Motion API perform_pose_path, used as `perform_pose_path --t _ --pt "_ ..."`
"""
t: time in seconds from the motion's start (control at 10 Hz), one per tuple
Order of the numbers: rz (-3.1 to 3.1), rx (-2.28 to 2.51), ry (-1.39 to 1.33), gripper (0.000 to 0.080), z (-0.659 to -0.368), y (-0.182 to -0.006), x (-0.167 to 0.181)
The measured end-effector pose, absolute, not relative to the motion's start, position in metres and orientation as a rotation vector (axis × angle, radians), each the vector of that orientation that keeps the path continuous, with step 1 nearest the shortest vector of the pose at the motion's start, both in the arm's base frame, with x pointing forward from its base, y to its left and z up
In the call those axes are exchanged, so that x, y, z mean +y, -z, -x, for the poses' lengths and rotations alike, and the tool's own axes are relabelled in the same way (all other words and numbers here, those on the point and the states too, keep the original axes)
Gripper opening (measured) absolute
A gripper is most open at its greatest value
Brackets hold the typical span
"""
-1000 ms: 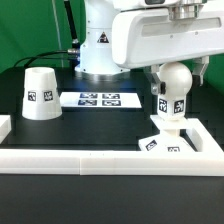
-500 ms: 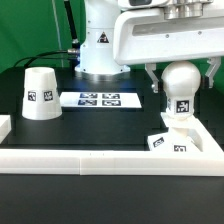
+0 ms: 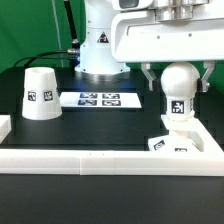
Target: Assemble lamp
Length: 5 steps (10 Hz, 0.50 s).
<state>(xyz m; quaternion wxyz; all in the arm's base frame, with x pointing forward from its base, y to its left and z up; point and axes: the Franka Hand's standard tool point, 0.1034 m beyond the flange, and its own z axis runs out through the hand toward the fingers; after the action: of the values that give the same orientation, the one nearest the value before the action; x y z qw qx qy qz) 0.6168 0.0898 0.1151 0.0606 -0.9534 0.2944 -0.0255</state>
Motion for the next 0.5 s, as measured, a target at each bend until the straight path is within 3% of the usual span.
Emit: perform_pose_path --t 0.5 --pt "2.692 1.332 0.019 0.0574 -0.6129 -0.1131 0.0918"
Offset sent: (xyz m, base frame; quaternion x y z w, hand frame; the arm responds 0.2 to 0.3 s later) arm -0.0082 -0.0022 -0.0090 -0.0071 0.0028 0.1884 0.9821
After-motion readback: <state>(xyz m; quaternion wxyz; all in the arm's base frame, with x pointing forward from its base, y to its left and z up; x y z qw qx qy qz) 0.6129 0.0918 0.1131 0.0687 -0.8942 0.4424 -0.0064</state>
